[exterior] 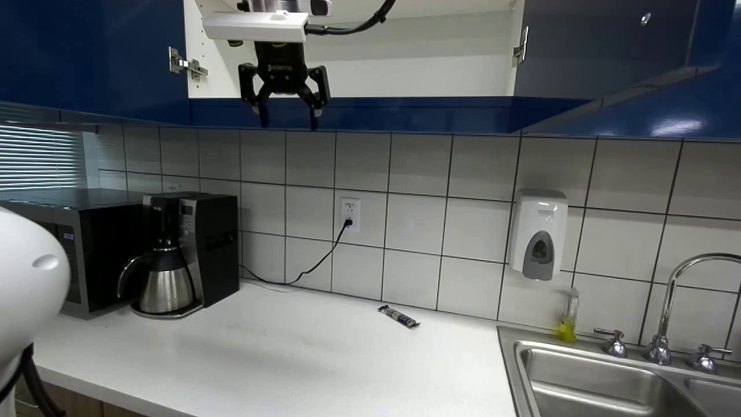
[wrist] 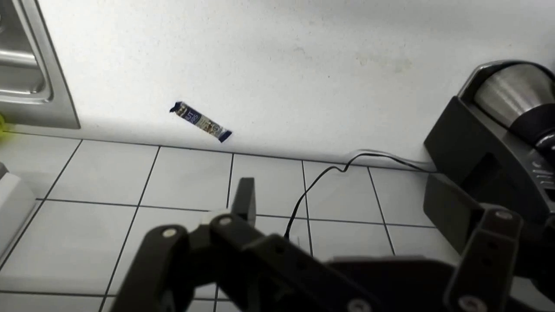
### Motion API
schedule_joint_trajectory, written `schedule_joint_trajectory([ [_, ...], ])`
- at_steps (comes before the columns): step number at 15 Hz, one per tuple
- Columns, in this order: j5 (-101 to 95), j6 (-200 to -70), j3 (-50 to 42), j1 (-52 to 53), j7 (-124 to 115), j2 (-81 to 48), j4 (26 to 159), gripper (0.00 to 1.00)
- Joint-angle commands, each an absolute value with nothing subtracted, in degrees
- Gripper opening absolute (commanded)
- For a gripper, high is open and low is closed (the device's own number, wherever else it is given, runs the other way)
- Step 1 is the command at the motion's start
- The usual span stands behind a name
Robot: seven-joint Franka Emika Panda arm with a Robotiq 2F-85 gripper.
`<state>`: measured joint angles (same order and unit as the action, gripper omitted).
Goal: Put the candy bar into the cupboard
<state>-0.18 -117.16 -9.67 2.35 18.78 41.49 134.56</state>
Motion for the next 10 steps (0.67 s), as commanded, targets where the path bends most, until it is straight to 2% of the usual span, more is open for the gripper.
schedule_joint_trajectory([
  [1,-1.7,-115.1,-9.4,1.4,20.2,44.7,138.9,1.00],
  [10,-2.1,-115.9,-9.4,2.0,19.1,43.2,140.5,1.00],
])
